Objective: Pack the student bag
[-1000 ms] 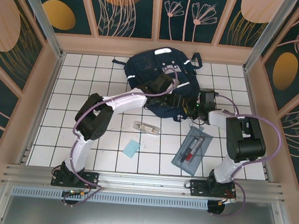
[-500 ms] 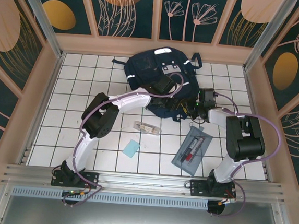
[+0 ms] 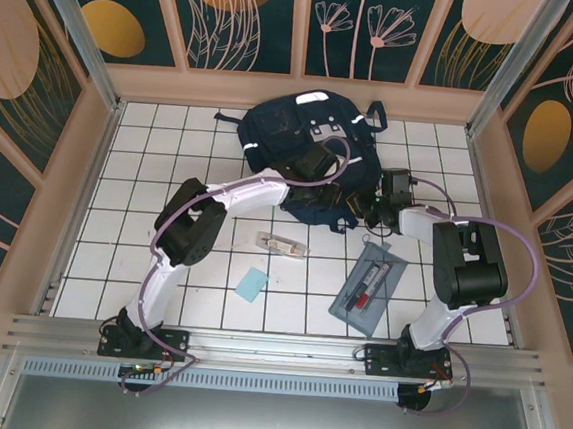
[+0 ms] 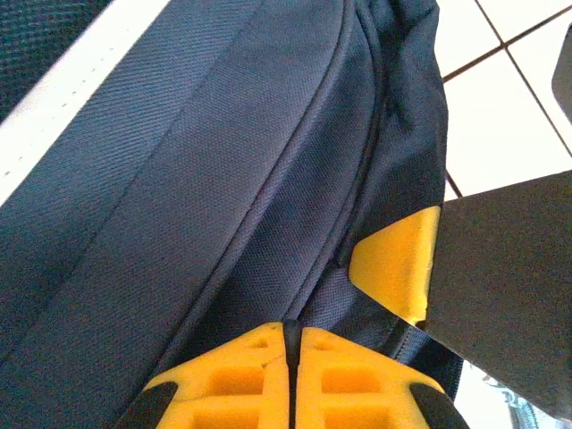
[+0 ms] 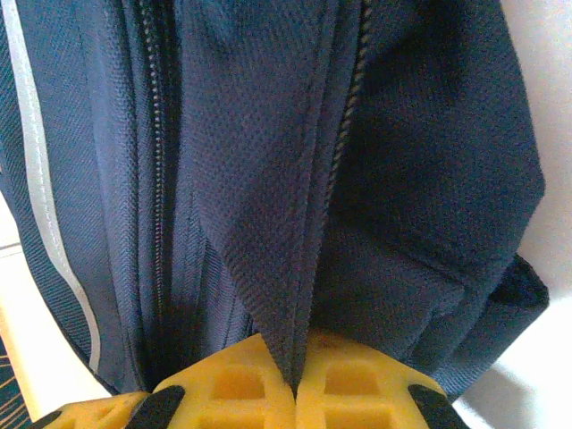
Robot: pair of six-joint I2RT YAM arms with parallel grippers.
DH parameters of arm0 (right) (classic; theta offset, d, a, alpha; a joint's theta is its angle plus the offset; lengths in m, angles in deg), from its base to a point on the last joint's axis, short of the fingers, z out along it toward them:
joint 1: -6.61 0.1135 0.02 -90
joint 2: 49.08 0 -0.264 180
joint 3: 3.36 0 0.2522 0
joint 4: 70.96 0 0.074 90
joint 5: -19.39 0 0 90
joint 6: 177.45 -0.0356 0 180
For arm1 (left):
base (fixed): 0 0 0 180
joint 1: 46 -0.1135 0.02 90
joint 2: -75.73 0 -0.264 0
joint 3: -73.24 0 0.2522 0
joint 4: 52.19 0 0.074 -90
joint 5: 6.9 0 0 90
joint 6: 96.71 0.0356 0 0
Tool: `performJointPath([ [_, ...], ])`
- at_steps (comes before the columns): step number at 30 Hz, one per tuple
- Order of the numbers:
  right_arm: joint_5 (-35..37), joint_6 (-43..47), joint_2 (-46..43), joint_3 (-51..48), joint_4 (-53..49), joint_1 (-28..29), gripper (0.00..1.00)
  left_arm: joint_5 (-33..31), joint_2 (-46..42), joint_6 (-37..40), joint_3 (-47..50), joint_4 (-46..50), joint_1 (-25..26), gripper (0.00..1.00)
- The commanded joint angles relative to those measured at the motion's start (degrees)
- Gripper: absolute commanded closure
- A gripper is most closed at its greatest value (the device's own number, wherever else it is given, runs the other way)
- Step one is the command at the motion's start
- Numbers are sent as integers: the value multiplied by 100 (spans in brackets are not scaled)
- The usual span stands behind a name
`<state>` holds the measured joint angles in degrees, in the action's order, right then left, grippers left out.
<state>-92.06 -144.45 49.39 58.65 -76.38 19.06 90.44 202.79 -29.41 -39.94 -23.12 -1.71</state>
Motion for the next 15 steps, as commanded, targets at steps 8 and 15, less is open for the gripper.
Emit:
performJointPath([
  [8, 343, -152, 53, -319, 512, -12, 100, -1544, -1585, -1225, 2083, -1057, -38, 100],
  [15, 291, -160, -75, -437, 529, -175, 100, -2296, -2044, -1497, 2937, -1602, -525, 100],
])
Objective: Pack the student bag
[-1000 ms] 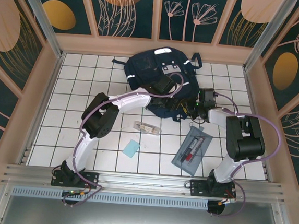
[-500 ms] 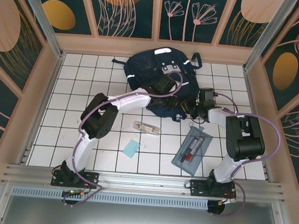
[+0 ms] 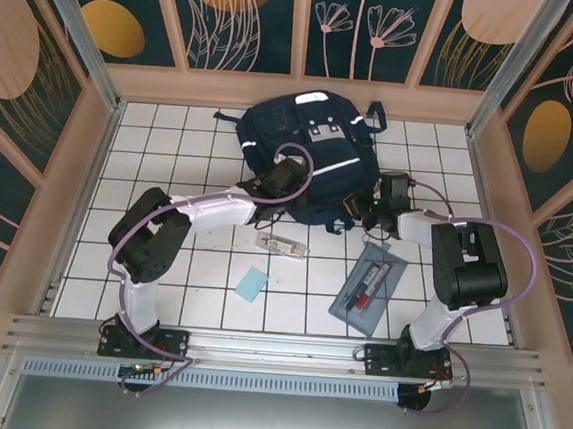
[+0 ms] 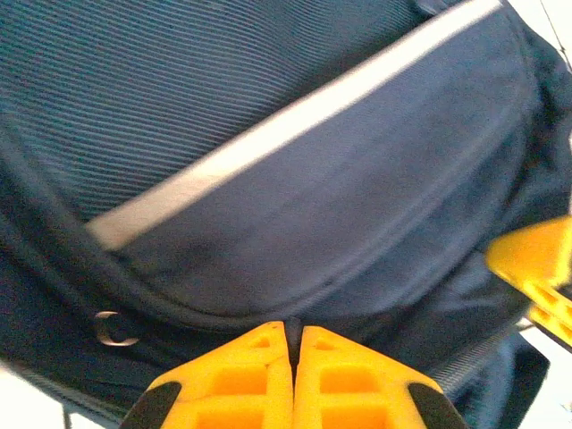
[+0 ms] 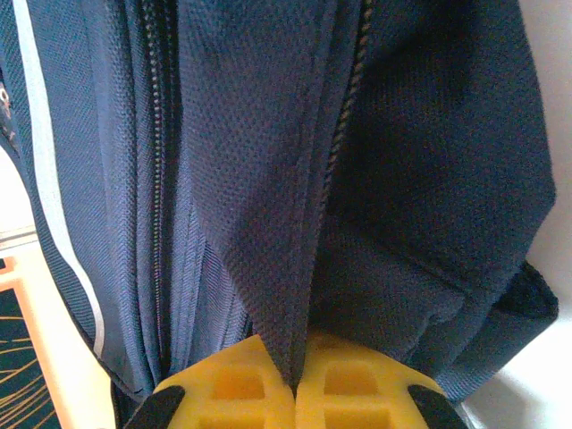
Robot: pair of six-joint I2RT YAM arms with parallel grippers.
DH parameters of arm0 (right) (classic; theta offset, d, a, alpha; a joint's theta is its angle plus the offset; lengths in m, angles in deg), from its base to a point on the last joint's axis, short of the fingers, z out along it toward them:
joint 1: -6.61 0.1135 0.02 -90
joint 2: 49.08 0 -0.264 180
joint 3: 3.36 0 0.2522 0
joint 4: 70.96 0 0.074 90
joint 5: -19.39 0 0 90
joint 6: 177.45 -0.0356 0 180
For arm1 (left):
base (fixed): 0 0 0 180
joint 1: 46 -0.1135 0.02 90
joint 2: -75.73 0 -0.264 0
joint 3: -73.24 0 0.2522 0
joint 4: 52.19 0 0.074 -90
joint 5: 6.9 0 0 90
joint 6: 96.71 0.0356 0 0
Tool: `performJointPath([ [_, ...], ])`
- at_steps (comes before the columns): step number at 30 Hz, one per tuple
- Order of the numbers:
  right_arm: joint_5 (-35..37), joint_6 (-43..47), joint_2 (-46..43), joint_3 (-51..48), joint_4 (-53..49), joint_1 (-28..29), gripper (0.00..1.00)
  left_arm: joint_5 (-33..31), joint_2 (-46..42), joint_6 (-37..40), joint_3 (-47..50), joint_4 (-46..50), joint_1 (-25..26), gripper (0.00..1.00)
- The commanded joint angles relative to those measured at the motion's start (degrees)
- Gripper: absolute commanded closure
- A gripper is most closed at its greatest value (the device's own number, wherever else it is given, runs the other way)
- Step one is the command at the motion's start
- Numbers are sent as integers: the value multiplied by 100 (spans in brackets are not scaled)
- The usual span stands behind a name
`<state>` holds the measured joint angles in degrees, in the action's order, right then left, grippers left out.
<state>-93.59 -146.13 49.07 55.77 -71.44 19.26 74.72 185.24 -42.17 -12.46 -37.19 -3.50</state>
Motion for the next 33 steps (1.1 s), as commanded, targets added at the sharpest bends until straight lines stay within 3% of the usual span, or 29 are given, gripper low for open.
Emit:
performJointPath([
  [1, 443, 15, -54, -159, 28, -214, 100, -763, -306, -234, 240, -251, -424, 100],
  [10, 426, 257, 5, 168, -153, -357, 100, -991, -252, 127, 128, -435, -987, 100],
  [19, 365, 832, 726, 1727, -844, -629, 100, 810, -1564, -931, 1203, -1280, -860, 100],
  [20, 331, 886, 718, 1835, -920, -626, 94, 869, -1611, -994, 1198, -1294, -804, 100],
  [22, 313, 956, 609, 1962, -1105, -626, 66, 1009, -1586, -1079, 1097, -1323, -703, 100],
  [24, 267, 989, 393, 1944, -1303, -640, 48, 1120, -1466, -1174, 954, -1431, -593, 100],
  [26, 176, 1054, 57, 1722, -1407, -640, 38, 1210, -1248, -1196, 731, -1505, -485, 100],
  [33, 118, 1117, -1464, 703, -1902, -624, 23, 1176, -761, -1205, 365, -1509, -438, 100],
])
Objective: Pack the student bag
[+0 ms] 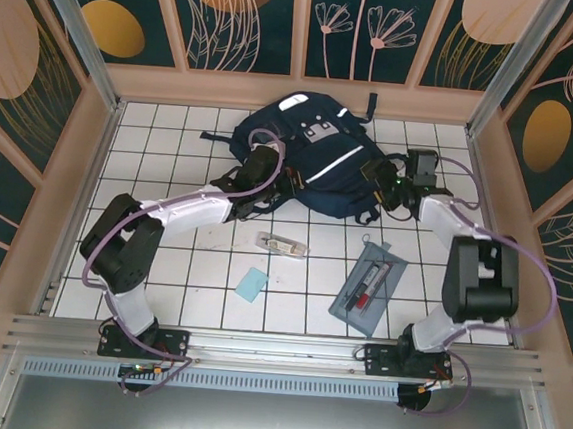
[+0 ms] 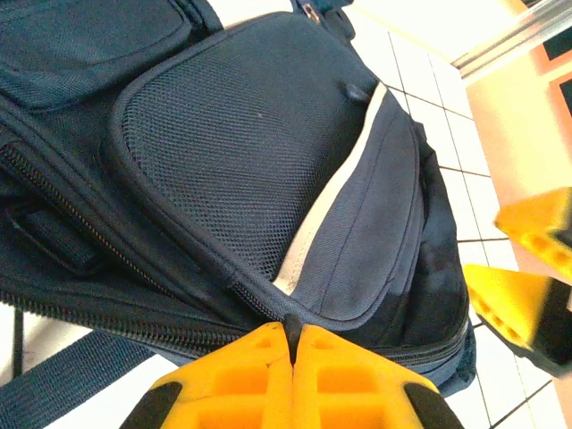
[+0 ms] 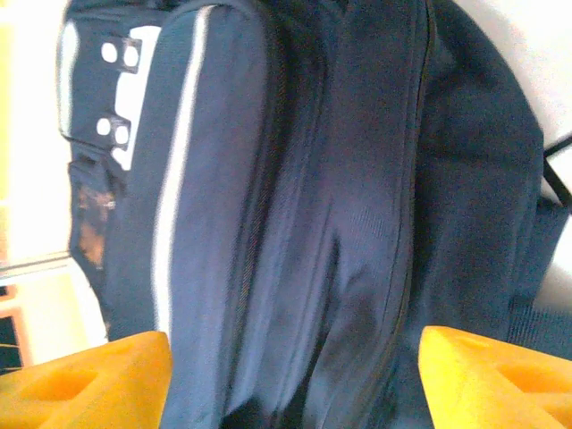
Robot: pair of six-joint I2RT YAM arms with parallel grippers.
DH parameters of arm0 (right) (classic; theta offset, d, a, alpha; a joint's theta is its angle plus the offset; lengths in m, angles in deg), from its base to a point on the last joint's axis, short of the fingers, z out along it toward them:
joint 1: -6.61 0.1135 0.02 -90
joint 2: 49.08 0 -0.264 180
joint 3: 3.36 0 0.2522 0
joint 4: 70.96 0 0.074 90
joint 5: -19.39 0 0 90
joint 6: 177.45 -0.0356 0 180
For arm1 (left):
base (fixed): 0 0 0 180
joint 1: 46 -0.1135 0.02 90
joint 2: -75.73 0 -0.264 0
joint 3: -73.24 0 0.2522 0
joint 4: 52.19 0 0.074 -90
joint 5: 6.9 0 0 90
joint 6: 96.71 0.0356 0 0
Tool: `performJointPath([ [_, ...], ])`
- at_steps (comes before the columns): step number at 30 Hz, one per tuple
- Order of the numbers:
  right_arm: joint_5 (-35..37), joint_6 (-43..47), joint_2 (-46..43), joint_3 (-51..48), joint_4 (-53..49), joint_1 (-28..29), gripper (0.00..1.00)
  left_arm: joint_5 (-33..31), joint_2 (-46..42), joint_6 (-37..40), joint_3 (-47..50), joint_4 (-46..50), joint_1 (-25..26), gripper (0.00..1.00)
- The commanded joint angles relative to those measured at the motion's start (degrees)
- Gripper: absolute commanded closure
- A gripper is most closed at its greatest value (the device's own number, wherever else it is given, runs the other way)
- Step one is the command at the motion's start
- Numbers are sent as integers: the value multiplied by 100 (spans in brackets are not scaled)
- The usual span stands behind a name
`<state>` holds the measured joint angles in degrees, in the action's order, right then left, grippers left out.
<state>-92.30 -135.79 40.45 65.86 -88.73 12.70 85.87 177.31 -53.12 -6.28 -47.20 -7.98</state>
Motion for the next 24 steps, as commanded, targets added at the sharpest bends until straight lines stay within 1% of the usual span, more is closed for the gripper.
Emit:
performJointPath([
  [1, -135, -5, -774, -443, -129, 48, 21, 64, 46, -117, -237, -546, 7, 100],
  [5, -368, -585, -1337, -995, 239, 252, 19, 19, 53, -179, -84, -728, 9, 100],
  [9, -516, -1285, -1352, -1452, 985, 637, 19, -94, 33, -208, 103, -819, 12, 100],
  [12, -451, -1510, -989, -1479, 1346, 841, 18, -197, 48, -176, 248, -922, 11, 100],
  [14, -596, -1728, -648, -1487, 1811, 894, 18, -238, 52, -187, 308, -948, 13, 100],
  [17, -599, -1999, -76, -1399, 2370, 930, 18, -261, 45, -175, 367, -972, 15, 100],
  [19, -556, -2058, 310, -1249, 2502, 931, 20, -276, 13, -159, 403, -976, 14, 100],
  [20, -593, -2103, 516, -1190, 2649, 933, 25, -284, -6, -140, 412, -975, 13, 100],
  [21, -603, -2148, 668, -1162, 2769, 930, 32, -282, -32, -123, 417, -975, 11, 100],
  [22, -557, -2183, 795, -1143, 2855, 929, 42, -309, -50, -96, 436, -955, 6, 100],
  [24, -430, -2180, 935, -1157, 2928, 904, 68, -387, -85, -28, 480, -946, 10, 100],
])
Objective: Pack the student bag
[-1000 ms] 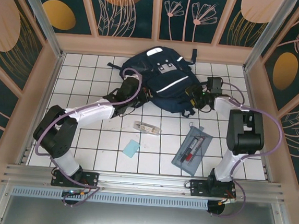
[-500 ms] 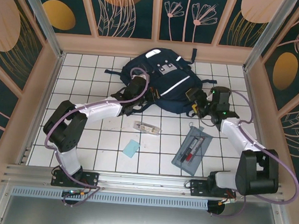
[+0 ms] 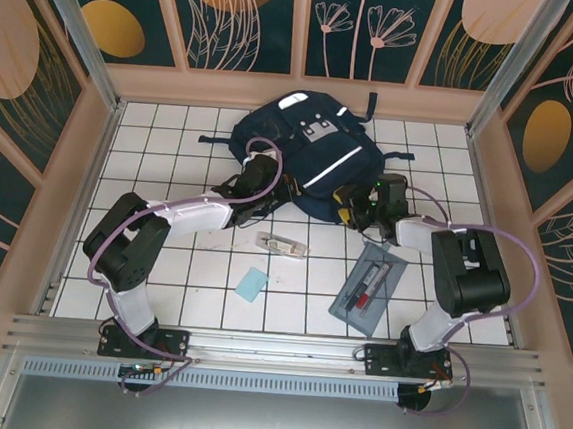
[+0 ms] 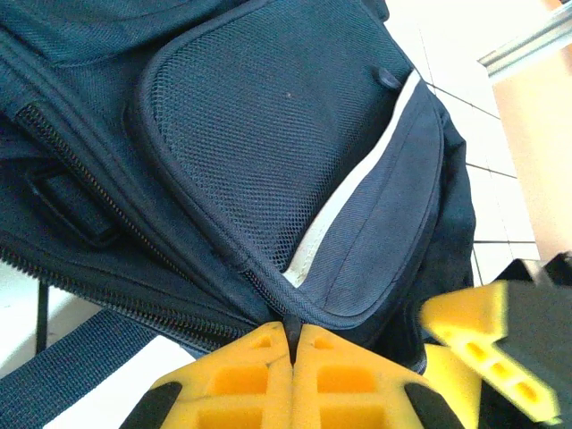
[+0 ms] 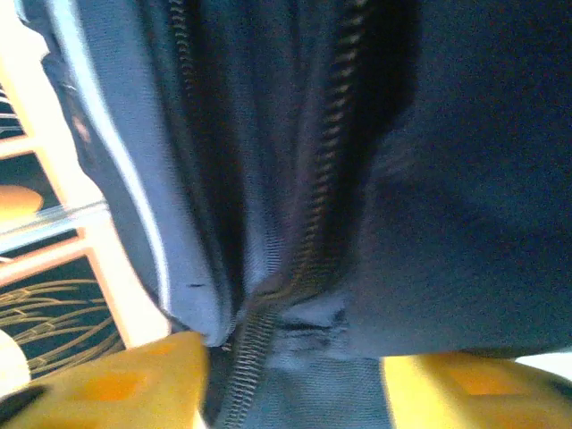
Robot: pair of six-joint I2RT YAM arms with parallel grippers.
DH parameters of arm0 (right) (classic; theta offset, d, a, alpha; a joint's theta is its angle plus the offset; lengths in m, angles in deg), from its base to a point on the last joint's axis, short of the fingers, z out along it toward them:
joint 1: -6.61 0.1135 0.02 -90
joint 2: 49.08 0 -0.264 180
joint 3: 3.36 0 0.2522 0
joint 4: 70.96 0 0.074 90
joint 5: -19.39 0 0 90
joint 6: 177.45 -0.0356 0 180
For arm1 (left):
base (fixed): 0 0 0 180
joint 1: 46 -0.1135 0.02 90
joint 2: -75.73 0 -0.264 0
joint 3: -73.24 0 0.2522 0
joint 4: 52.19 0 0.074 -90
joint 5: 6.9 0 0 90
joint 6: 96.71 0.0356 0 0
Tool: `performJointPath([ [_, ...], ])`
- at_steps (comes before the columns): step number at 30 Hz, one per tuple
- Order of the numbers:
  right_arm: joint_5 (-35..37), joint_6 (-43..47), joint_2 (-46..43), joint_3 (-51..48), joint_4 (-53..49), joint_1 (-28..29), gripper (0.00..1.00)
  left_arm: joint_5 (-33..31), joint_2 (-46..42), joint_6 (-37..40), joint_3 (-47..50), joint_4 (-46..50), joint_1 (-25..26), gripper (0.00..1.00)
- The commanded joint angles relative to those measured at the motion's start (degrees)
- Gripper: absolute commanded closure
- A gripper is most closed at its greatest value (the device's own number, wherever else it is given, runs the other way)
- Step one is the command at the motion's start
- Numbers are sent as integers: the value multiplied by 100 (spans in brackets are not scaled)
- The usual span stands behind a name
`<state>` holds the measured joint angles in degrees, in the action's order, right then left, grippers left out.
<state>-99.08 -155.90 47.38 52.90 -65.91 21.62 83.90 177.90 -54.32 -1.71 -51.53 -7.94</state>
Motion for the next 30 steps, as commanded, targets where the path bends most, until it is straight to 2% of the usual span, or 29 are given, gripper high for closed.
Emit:
performJointPath([
  [1, 271, -176, 282, 106, 690, -20, 81, -274, -169, 133, 45, -475, 3, 100],
  [2, 257, -204, 288, 41, 791, -53, 93, -395, -176, 167, 70, -432, 7, 100],
  [3, 238, -213, 279, -14, 870, -68, 100, -519, -196, 208, 95, -404, 6, 100],
  [8, 258, -67, 38, -209, 802, -96, 100, -1382, -75, 423, 142, -283, -150, 100],
  [16, 201, 50, -170, -400, 706, -120, 100, -2220, 297, 600, 120, -428, -672, 100],
  [22, 171, 92, -187, -394, 646, -148, 100, -2352, 368, 557, 247, -457, -1138, 100],
  [30, 280, 283, -306, -326, 332, -133, 100, -2359, 513, 848, -61, -227, -1672, 100],
])
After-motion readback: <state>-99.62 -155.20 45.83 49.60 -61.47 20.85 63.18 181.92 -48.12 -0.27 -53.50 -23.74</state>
